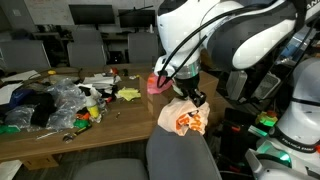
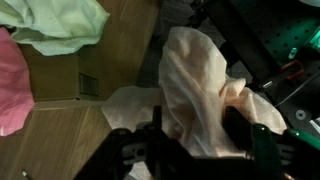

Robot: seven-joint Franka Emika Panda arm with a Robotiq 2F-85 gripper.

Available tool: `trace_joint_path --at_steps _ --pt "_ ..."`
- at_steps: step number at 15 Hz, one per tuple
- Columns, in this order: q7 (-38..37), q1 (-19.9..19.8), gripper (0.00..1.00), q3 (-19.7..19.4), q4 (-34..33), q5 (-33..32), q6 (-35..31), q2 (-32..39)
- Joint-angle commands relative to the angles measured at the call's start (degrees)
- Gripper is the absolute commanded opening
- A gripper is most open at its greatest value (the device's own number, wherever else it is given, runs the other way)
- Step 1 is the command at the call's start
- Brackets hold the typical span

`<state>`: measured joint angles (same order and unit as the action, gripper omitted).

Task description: Hang the peach and yellow shirts on the back of the chair

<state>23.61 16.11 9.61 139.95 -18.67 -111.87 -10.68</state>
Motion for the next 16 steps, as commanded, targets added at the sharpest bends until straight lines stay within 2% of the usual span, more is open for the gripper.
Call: trace_joint_path --at_steps 1,4,16 --pt "-2.48 -1.1 0.98 1.02 0.66 -2.49 -1.61 -1.43" --pt "-3.43 -1.75 1.0 0.53 0.29 -3.87 -2.3 -3.25" --pt "-3.17 -5.79 1.0 -3.36 -2.95 -2.47 -4.63 -11.25"
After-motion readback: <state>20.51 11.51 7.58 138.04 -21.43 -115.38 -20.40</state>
